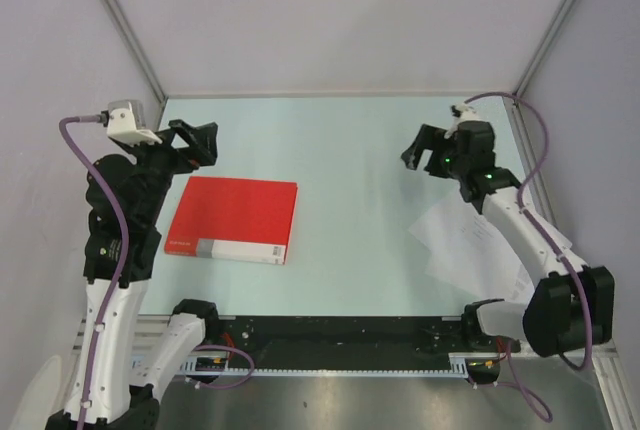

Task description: Put the files into the folder

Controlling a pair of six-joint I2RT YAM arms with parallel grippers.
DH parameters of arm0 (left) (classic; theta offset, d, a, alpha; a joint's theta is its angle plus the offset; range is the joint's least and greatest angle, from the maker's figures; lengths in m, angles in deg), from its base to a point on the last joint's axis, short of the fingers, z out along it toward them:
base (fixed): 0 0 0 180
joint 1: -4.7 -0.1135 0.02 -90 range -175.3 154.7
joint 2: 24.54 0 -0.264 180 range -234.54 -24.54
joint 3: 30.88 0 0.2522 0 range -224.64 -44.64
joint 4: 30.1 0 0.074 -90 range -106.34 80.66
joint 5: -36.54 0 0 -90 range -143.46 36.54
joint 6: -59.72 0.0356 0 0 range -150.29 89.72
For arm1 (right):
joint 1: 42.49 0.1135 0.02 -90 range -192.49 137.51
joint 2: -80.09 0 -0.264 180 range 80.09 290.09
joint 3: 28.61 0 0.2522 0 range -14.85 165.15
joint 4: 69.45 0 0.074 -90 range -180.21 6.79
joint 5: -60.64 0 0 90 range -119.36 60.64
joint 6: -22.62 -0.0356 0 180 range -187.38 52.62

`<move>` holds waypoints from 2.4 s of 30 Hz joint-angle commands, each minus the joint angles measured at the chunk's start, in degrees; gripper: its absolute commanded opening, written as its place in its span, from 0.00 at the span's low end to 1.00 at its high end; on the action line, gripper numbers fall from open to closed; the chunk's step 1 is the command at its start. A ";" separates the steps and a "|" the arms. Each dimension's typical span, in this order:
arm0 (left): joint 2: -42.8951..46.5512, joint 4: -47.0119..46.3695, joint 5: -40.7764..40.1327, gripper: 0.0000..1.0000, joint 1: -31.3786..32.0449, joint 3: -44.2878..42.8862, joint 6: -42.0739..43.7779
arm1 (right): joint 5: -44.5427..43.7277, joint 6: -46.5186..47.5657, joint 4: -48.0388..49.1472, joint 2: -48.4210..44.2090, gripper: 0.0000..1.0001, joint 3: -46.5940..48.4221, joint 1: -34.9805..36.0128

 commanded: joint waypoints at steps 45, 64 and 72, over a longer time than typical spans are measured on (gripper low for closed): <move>-18.93 19.54 -1.44 1.00 -0.08 -5.08 -12.31 | 26.27 -27.23 54.91 54.10 0.00 15.03 35.02; -38.80 40.31 1.20 1.00 0.61 -24.78 -56.78 | -0.89 19.04 36.69 29.31 0.00 6.60 40.47; -40.91 37.15 2.86 0.88 4.57 -20.73 -62.15 | -8.88 26.14 40.30 24.56 0.00 1.06 44.86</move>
